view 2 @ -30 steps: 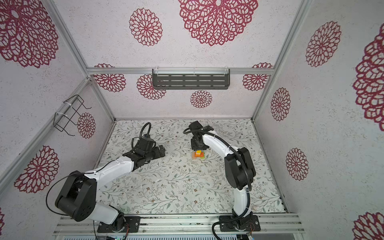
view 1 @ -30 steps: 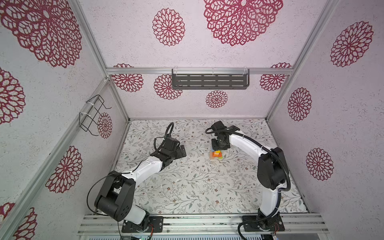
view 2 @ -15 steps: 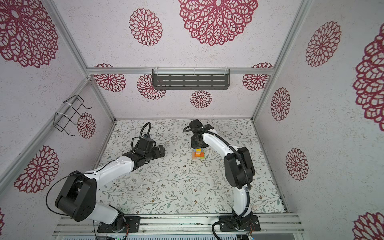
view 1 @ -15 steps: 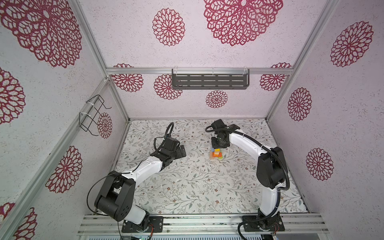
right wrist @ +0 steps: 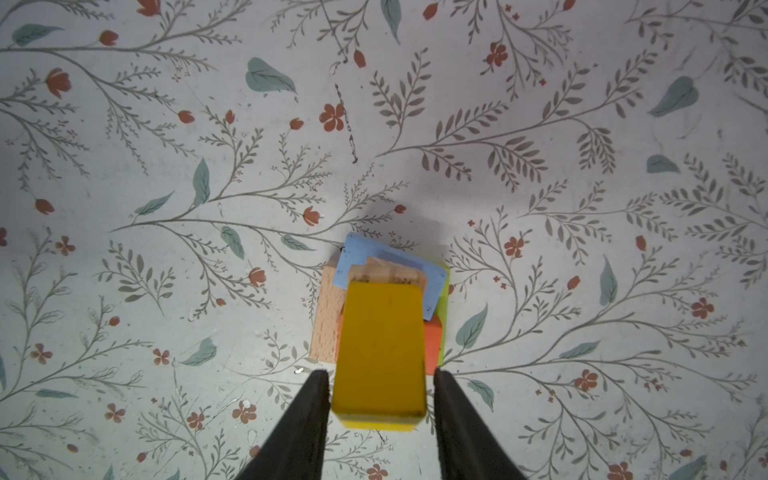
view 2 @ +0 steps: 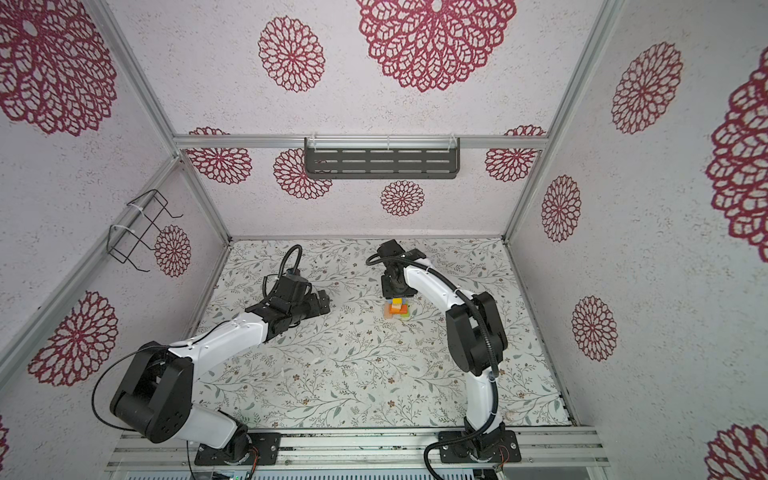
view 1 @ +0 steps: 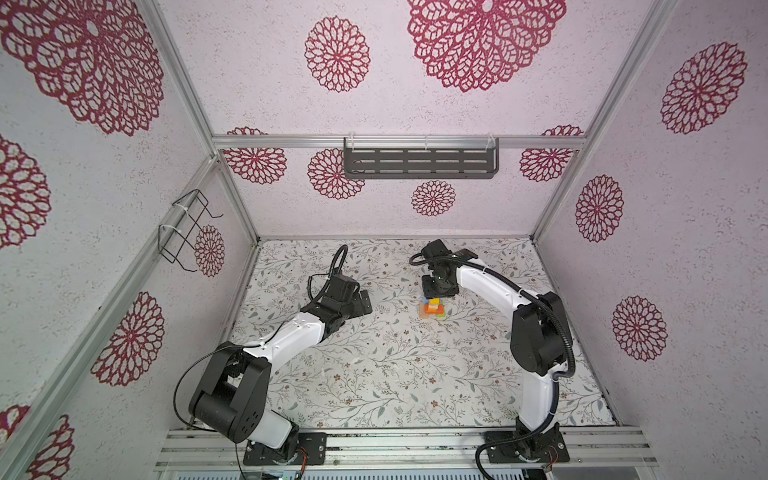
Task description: Build the wood block tower
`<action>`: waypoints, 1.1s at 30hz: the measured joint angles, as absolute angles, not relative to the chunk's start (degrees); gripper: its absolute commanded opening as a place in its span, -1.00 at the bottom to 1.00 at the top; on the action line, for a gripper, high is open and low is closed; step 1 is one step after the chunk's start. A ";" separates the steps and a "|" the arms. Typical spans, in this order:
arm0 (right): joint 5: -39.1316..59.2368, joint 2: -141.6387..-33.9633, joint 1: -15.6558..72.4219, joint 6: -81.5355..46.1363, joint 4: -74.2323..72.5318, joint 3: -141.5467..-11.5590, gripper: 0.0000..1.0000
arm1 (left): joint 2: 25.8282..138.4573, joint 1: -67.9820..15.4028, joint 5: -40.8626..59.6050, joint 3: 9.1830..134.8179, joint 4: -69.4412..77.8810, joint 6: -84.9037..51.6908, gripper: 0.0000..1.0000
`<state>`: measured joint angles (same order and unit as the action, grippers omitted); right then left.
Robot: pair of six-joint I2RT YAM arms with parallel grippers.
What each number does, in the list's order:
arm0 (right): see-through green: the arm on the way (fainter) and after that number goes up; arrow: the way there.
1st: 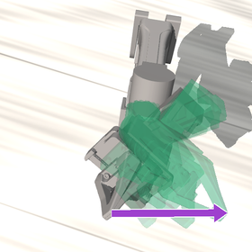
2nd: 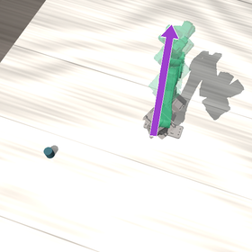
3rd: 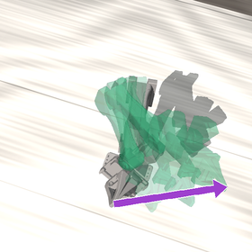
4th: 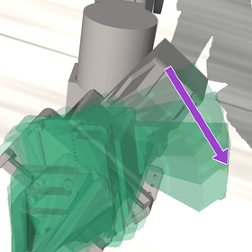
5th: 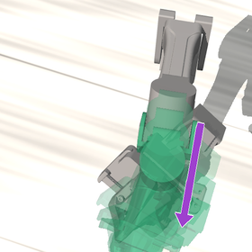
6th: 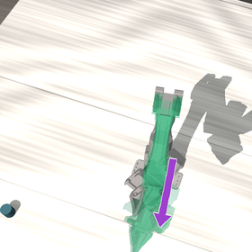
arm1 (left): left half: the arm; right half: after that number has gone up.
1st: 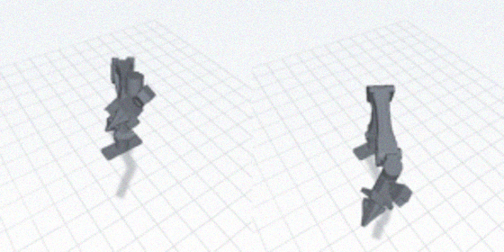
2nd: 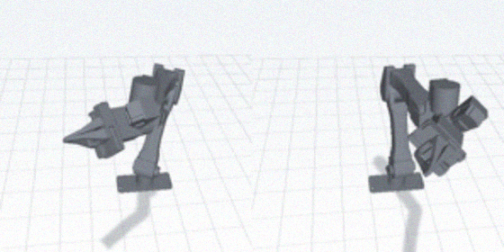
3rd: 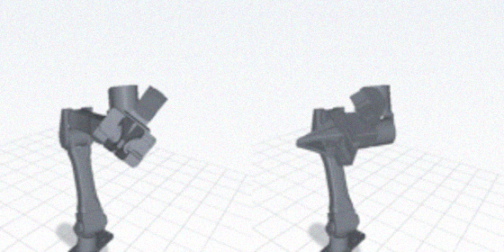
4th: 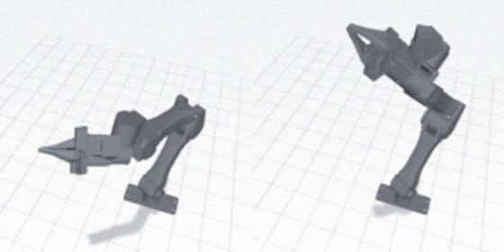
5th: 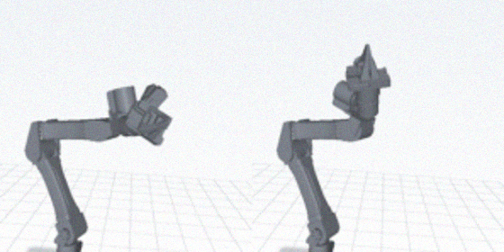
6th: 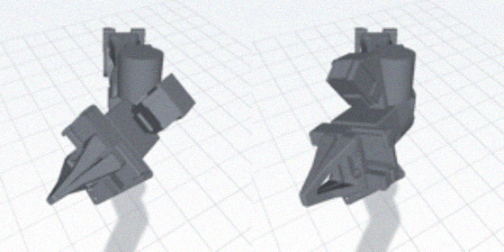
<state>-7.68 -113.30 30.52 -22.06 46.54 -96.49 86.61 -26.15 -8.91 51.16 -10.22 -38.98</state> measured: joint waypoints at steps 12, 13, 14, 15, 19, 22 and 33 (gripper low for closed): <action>-8.29 -107.31 30.52 -21.12 41.74 -91.00 0.12 | 79.59 -25.78 -13.21 51.66 -17.78 -38.81 0.95; -8.58 -104.22 30.52 -20.97 40.49 -88.33 0.15 | 77.36 -25.74 -14.33 51.70 -19.25 -38.76 0.95; -8.86 -101.19 30.50 -20.86 39.46 -85.95 0.19 | 75.29 -25.71 -15.20 51.72 -20.40 -38.76 0.95; -9.21 -97.43 30.48 -20.62 38.04 -83.20 0.22 | 72.62 -25.71 -16.40 51.75 -21.82 -38.79 0.95; -12.10 -81.17 29.93 -20.29 31.07 -72.34 0.34 | 62.35 -25.47 -21.85 51.70 -26.41 -38.54 0.95; -15.16 -70.59 28.62 -19.79 25.26 -63.48 0.76 | 56.25 -23.99 -25.39 51.35 -29.02 -37.65 0.95; -36.97 -51.20 25.43 -14.26 0.32 -27.14 0.98 | 48.75 -13.87 -33.65 41.04 -27.11 -32.95 0.95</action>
